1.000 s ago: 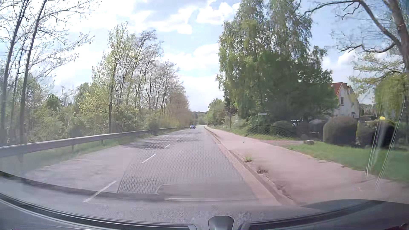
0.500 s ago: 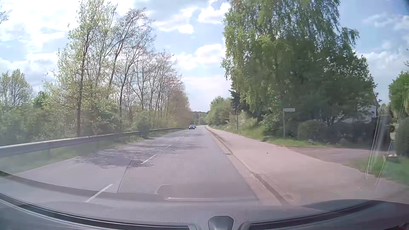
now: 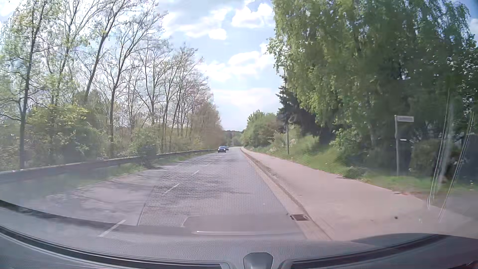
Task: Follow the waypoints while adhering to traffic rules and regulations
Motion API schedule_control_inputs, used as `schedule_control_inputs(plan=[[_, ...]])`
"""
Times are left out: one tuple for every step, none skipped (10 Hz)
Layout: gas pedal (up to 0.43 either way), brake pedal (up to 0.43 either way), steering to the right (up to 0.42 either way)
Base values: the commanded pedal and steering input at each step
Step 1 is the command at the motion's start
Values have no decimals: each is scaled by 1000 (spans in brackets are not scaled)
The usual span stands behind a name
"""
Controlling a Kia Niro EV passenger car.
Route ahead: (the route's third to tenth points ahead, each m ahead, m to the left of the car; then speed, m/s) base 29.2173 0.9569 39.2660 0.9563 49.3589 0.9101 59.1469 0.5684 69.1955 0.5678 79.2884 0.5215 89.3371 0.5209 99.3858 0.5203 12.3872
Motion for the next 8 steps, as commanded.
schedule_control_inputs(plan=[[47, 0, -5], [47, 0, -5], [47, 0, -5], [47, 0, -5], [47, 0, -5], [47, 0, -5], [47, 0, -5], [47, 0, -4]])
